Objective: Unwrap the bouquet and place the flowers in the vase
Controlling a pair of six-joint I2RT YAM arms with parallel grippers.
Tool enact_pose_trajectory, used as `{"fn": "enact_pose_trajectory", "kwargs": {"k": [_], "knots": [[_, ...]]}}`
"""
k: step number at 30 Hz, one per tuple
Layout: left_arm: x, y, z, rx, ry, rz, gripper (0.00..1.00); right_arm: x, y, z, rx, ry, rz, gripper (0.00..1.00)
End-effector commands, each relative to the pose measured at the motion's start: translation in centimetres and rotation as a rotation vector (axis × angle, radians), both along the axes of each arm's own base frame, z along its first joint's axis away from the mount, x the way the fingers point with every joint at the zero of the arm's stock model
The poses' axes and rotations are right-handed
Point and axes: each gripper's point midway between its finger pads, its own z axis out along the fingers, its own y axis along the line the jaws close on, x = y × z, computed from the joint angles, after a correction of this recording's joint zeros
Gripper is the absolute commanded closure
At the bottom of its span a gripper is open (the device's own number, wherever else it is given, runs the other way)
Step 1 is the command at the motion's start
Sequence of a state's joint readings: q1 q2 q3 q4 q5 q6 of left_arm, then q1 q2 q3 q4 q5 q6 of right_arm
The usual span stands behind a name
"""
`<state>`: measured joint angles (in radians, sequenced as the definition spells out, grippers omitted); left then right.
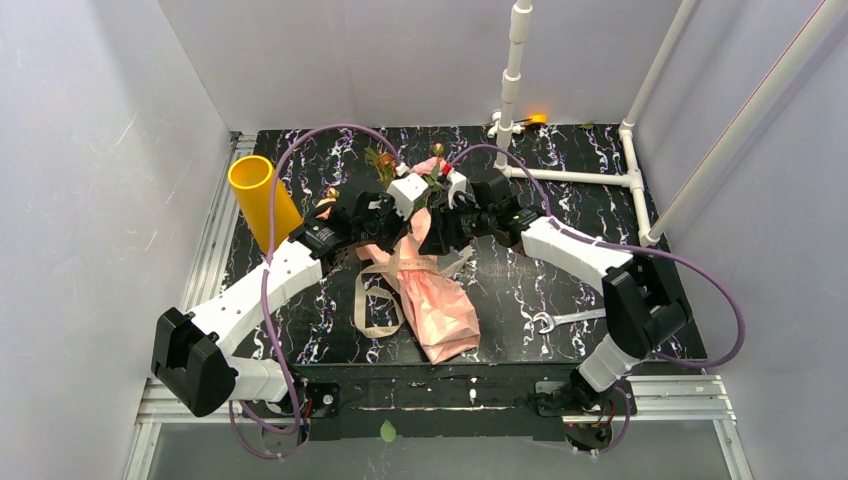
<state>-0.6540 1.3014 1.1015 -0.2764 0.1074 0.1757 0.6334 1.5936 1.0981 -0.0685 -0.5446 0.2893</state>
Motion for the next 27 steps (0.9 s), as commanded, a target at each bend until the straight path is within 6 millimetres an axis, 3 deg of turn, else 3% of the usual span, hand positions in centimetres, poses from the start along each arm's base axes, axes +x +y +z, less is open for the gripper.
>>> {"fn": "enact_pose_trajectory", "kwargs": {"k": [1,8,12,17,26,27], "knots": [[0.0,-0.4,2.8,-0.086,-0.022,-0.001,1.00,1.8,1.3,0.5,0.020,-0.052,-0.005,0.42],[0.5,0.2,3.3,-0.108,-0.023,0.028,1.00,1.4,1.4,-2.5,-0.025,-0.006,0.009,0.47],[0.3,0.3,3.0,-0.115,-0.017,0.027,1.00,1.5,1.3,-2.9,-0.039,-0.006,0.008,0.68],[-0.5,0.6,1.9,-0.116,0.010,0.016,1.00,2.5,1.8,0.1,-0.013,-0.067,0.002,0.91],[-1.9,1.4,-0.1,-0.118,0.062,0.002,1.00,3.8,2.4,6.0,0.059,-0.190,-0.015,0.96],[-2.0,1.4,-0.2,-0.123,0.067,0.003,0.94,3.8,2.4,6.3,0.063,-0.195,-0.013,0.96]]}}
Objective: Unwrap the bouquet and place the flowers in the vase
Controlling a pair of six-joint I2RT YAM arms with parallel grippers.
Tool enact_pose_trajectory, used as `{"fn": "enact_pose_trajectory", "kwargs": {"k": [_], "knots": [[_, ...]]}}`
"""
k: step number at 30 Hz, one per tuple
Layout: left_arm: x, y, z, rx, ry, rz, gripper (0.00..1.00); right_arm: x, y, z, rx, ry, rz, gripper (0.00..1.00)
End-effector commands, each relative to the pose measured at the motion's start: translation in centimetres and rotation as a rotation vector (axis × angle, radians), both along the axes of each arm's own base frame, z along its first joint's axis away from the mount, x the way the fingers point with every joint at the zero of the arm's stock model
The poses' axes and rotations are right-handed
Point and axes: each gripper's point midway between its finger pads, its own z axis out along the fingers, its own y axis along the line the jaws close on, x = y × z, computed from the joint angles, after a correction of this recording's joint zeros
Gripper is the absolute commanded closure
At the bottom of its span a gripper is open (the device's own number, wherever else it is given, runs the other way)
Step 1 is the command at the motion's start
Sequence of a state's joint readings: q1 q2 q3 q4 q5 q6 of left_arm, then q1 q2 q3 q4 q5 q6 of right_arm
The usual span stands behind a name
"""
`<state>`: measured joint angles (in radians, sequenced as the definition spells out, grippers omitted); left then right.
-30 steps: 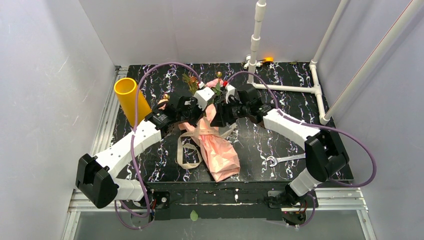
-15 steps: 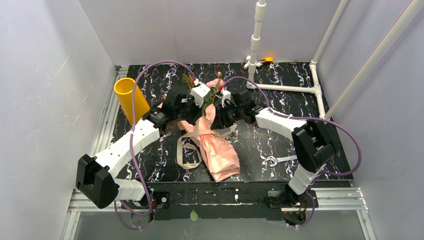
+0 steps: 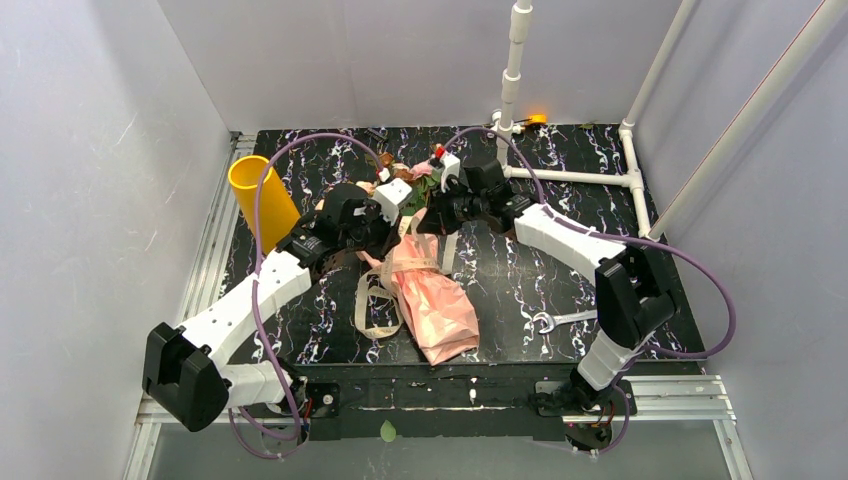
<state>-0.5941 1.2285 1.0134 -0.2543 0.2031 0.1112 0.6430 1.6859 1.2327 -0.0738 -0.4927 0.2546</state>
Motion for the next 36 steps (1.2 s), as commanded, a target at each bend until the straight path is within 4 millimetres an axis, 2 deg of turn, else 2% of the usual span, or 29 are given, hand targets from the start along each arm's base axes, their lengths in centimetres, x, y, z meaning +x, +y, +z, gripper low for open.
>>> {"fn": "enact_pose_trajectory", "kwargs": {"k": [1,4,8,11,16,21,24,27,29,36], "knots": [[-0.8,0.2,0.5,-0.045,0.004,-0.013,0.86,0.7,0.6,5.6,0.075,-0.122,0.008,0.97],[-0.7,0.2,1.0,-0.076,0.004,-0.010,0.69,0.6,0.8,6.6,0.090,-0.131,0.013,0.99],[-0.8,-0.2,1.8,-0.128,0.013,-0.022,0.57,0.5,0.9,7.9,0.114,-0.142,0.020,0.99],[-1.1,-0.9,2.2,-0.178,0.042,-0.044,0.57,0.5,0.9,7.8,0.113,-0.138,0.015,0.99],[-2.9,-2.7,3.0,-0.282,0.122,-0.133,0.60,0.5,1.0,6.9,0.123,-0.072,-0.017,0.99],[-3.3,-3.3,3.0,-0.315,0.154,-0.161,0.60,0.6,1.4,6.0,0.169,0.015,-0.052,0.99],[-2.4,-3.3,2.7,-0.307,0.144,-0.124,0.59,0.8,1.5,5.8,0.191,0.060,-0.065,0.99],[-0.7,-2.7,1.6,-0.270,0.126,-0.042,0.58,0.8,1.7,6.1,0.226,0.098,-0.073,0.99],[0.1,-2.3,0.8,-0.255,0.118,0.005,0.52,0.7,1.7,6.5,0.252,0.126,-0.083,0.99],[1.2,-2.0,-0.8,-0.246,0.131,0.078,0.49,0.8,1.9,6.6,0.314,0.251,-0.132,0.99]]}}
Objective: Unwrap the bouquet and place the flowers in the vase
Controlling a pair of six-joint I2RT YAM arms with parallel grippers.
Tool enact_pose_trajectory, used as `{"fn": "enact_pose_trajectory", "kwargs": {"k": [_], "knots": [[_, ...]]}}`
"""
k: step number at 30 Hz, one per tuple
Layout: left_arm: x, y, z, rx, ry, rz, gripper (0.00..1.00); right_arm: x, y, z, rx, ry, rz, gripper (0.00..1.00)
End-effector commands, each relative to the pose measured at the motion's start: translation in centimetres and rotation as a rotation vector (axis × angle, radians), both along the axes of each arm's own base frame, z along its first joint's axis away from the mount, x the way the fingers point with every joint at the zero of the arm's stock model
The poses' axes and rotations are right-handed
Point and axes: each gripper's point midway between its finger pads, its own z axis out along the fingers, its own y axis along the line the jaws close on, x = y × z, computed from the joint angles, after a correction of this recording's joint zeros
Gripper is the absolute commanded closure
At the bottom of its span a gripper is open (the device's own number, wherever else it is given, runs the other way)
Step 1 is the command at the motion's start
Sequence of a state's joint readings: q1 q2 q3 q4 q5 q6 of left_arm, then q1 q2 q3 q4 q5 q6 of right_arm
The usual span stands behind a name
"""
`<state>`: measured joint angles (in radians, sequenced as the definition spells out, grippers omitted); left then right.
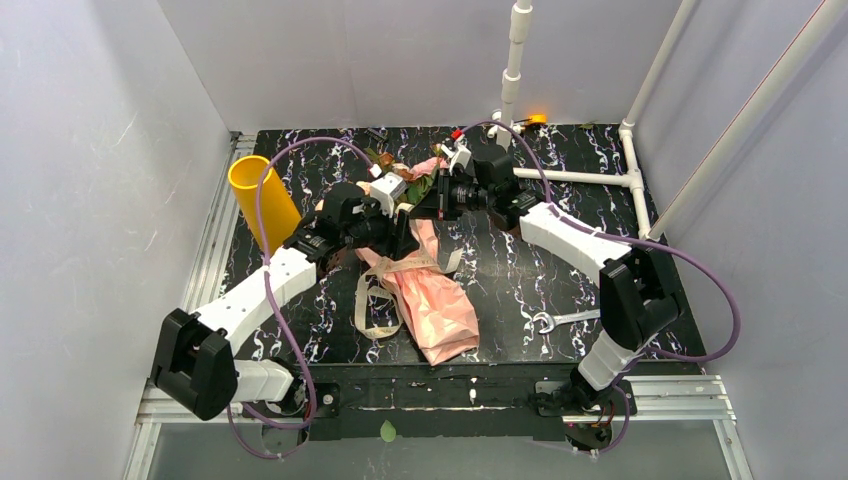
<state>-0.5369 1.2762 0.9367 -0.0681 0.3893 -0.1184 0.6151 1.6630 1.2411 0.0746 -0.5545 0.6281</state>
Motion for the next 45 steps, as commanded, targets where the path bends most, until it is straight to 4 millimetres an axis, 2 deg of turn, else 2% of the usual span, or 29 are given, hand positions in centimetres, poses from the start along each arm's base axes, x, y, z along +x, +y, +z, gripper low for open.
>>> {"fn": "enact_pose_trajectory", "kwargs": {"k": [1,9,13,21,25,29,30,35,38,40,45], "knots": [[1.1,0.3,0.1,-0.005,-0.016,0.061,0.49,0.2,0.6,1.4,0.095,0.057,-0.017,0.99],[1.6,0.2,-1.1,-0.003,0.016,0.087,0.50,0.1,1.1,1.3,0.146,0.112,-0.019,0.99],[2.0,-0.5,-1.1,-0.029,0.015,0.074,0.52,0.1,1.2,1.4,0.157,0.123,-0.023,0.99],[2.1,-0.9,-1.8,-0.034,0.047,0.077,0.59,0.0,1.5,1.8,0.191,0.150,-0.018,0.99],[2.2,-0.8,-1.8,-0.035,0.049,0.082,0.71,0.0,1.5,1.7,0.190,0.151,-0.016,0.99],[2.0,-0.8,-1.7,-0.036,0.044,0.080,0.96,0.0,1.4,1.4,0.177,0.138,-0.016,0.99],[2.0,-0.7,-1.5,-0.039,0.038,0.080,1.00,0.1,1.3,1.3,0.169,0.132,-0.019,0.97],[1.7,-0.3,-0.5,-0.044,0.014,0.079,1.00,0.8,0.1,1.1,0.109,0.050,-0.013,0.49],[1.6,-0.1,0.3,-0.058,0.002,0.074,1.00,1.5,-1.1,0.7,0.084,0.016,-0.002,0.39],[1.4,-0.2,1.1,-0.075,-0.007,0.057,1.00,1.7,-1.9,0.3,0.076,0.016,0.006,0.36],[1.0,-0.6,3.8,-0.119,-0.050,0.005,1.00,1.3,-3.4,-0.6,0.030,-0.013,0.045,0.28]]}}
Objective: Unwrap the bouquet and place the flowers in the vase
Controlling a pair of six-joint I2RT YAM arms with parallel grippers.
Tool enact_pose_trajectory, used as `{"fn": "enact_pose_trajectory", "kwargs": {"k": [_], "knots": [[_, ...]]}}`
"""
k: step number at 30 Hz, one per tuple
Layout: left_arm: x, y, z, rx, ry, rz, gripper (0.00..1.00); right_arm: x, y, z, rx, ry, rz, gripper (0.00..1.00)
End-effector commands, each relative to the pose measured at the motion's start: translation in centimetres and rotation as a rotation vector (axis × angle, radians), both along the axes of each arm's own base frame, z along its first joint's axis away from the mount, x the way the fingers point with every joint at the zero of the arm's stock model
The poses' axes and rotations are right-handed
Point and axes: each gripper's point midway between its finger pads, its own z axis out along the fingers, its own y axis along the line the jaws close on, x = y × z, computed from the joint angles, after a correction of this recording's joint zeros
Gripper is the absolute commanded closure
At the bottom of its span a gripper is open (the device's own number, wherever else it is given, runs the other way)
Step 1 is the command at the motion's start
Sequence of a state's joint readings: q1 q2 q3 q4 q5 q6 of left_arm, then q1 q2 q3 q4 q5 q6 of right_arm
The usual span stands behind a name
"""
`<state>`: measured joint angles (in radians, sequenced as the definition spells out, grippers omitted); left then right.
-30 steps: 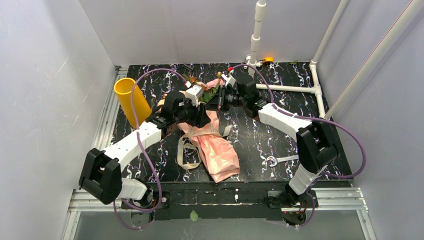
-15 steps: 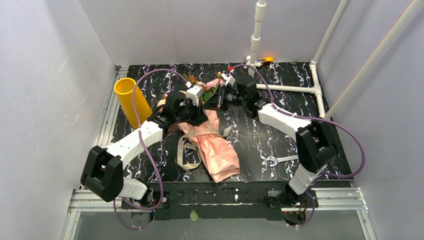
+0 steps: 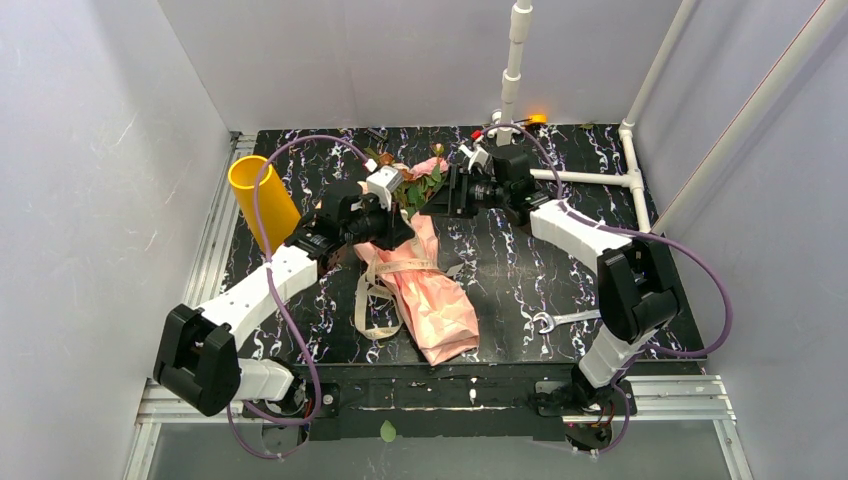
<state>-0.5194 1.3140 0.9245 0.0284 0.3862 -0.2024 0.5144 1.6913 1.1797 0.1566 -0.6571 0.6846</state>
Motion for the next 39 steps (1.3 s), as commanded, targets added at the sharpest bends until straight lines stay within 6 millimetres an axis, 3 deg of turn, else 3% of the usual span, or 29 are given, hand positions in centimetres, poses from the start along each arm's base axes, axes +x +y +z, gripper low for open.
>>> {"fn": "enact_pose_trajectory", "kwargs": {"k": [1,6,12,17,20,27,29,31,34,35,39], "knots": [[-0.5,-0.1,4.3,-0.059,-0.082,-0.049,1.00,-0.9,-0.9,1.0,-0.017,-0.104,0.078,0.26],[-0.3,0.2,7.0,-0.103,-0.125,-0.059,1.00,-2.9,-1.1,1.3,0.031,-0.156,0.139,0.02],[-1.2,-0.3,9.9,-0.187,-0.122,-0.120,1.00,-4.4,-0.8,-0.1,-0.005,-0.193,0.172,0.02],[-1.5,-0.6,11.3,-0.226,-0.120,-0.144,1.00,-5.8,0.7,-0.7,-0.030,-0.222,0.230,0.09],[-1.8,-0.7,12.0,-0.255,-0.120,-0.164,1.00,-6.4,1.4,-0.9,-0.052,-0.235,0.258,0.24],[-1.8,0.3,13.9,-0.292,-0.138,-0.151,1.00,-5.9,1.5,0.8,-0.067,-0.276,0.261,0.74],[-1.7,0.6,14.3,-0.296,-0.148,-0.139,1.00,-5.6,1.4,2.0,-0.063,-0.306,0.246,0.89],[-1.9,0.9,13.7,-0.277,-0.147,-0.141,0.99,-4.4,0.9,4.7,-0.078,-0.357,0.198,0.99],[-3.6,2.3,12.2,-0.181,-0.153,-0.168,0.48,-3.8,-0.8,11.0,-0.064,-0.503,0.159,0.99],[-4.0,3.1,11.9,-0.141,-0.168,-0.161,0.38,-4.3,-1.3,12.3,-0.066,-0.541,0.166,0.99],[-6.1,6.4,9.5,0.010,-0.201,-0.147,0.25,-6.1,-3.5,16.0,-0.070,-0.687,0.165,0.99]]}}
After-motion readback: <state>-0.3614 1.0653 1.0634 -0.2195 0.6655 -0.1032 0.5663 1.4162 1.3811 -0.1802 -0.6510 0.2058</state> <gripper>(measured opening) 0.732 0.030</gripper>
